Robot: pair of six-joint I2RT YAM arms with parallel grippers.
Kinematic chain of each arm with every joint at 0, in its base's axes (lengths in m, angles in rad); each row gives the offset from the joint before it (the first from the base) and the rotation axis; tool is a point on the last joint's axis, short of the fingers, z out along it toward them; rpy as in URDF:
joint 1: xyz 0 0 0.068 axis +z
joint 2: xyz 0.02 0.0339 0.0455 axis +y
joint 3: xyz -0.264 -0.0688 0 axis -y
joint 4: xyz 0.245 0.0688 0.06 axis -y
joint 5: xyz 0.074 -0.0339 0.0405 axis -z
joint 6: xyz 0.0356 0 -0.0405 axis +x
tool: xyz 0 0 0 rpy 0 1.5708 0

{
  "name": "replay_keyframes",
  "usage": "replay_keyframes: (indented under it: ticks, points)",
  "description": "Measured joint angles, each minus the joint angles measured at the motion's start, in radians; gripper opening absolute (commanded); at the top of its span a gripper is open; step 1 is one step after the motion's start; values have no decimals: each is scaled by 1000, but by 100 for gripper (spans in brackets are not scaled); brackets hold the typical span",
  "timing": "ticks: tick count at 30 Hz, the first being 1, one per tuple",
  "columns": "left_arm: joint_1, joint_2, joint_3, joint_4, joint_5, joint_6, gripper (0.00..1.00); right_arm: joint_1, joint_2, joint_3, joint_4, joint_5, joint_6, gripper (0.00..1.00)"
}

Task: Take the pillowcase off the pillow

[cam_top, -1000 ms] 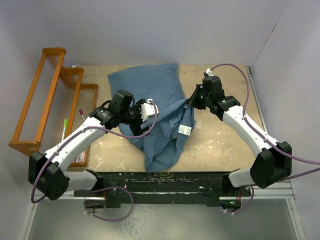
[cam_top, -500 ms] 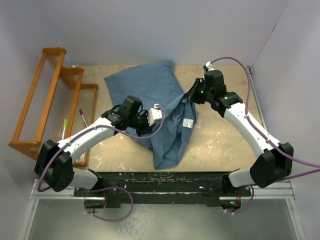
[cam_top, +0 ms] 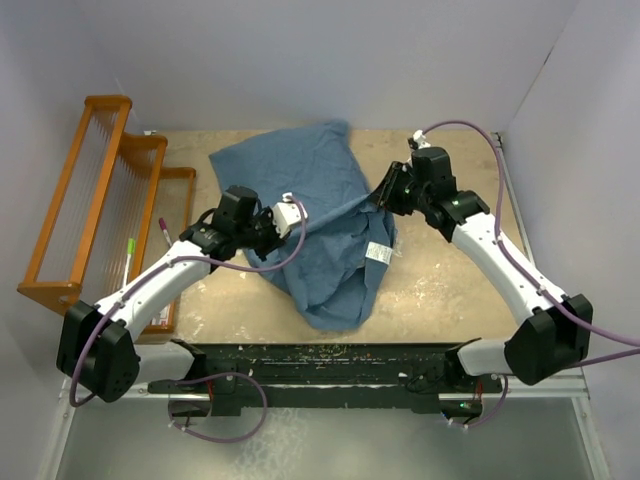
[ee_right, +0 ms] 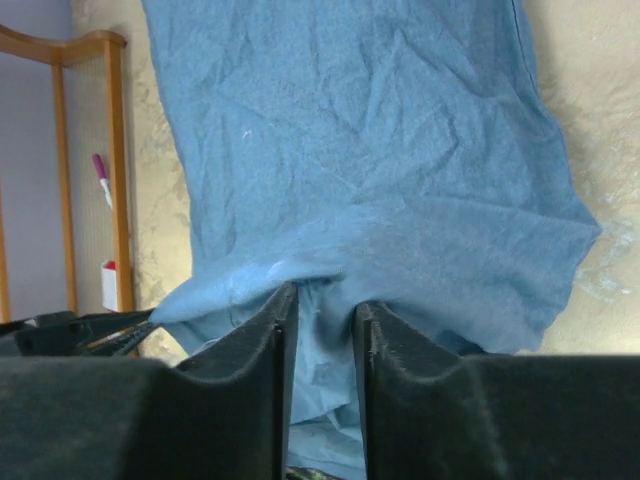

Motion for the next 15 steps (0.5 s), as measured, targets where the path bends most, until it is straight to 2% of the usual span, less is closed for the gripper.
replay_keyframes:
  ticks: [3,6,10,13,15]
  points:
    - [-2,-5,0,3,-43,6,0,1,-13,-5,7,0,-19,57]
    - [0,-5,0,21,-130,13,0,44,-40,-30,5,42,-55,64]
    - [9,-5,1,89,-271,28,0,199,-85,-85,15,122,-107,75]
    - [28,-5,8,129,-344,34,0,324,-138,-190,63,183,-148,86]
    - [34,-5,19,142,-365,34,0,378,-180,-264,80,223,-169,89]
